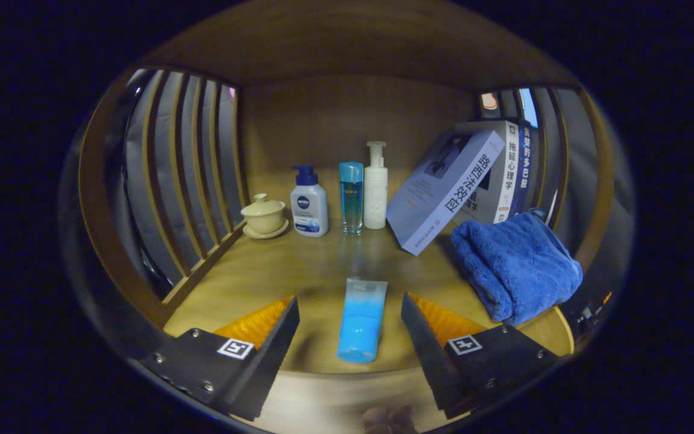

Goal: Pull open the drawer, take out the items inside it, and place them on the countertop above the cabinet.

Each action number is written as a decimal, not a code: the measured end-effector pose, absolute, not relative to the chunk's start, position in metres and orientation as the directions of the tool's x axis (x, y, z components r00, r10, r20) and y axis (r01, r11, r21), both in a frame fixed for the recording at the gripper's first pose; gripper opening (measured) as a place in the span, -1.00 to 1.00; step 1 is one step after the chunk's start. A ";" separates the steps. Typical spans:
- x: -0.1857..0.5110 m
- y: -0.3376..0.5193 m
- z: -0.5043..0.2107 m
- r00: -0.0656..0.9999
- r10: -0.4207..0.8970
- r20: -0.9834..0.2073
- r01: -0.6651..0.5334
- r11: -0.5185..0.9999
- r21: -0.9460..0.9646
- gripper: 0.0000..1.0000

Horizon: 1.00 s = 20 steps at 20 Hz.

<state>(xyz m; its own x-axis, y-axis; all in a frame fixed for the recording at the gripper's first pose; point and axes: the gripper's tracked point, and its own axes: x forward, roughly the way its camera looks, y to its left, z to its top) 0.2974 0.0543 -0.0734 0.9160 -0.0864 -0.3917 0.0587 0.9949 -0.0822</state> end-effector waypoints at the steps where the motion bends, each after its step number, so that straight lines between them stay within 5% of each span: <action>1: 0.289 0.057 -0.070 0.917 -0.081 -0.391 0.055 0.995 -0.078 1.00; 8: 0.229 0.066 -0.043 0.922 -0.013 -0.386 -0.008 0.999 -0.054 1.00; 20: 0.130 0.061 0.040 0.975 0.074 -0.208 -0.064 0.996 0.055 1.00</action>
<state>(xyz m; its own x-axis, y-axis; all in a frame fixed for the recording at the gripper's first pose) 0.1304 0.0607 0.0403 0.9752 0.0743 -0.2085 -0.0642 0.9964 0.0549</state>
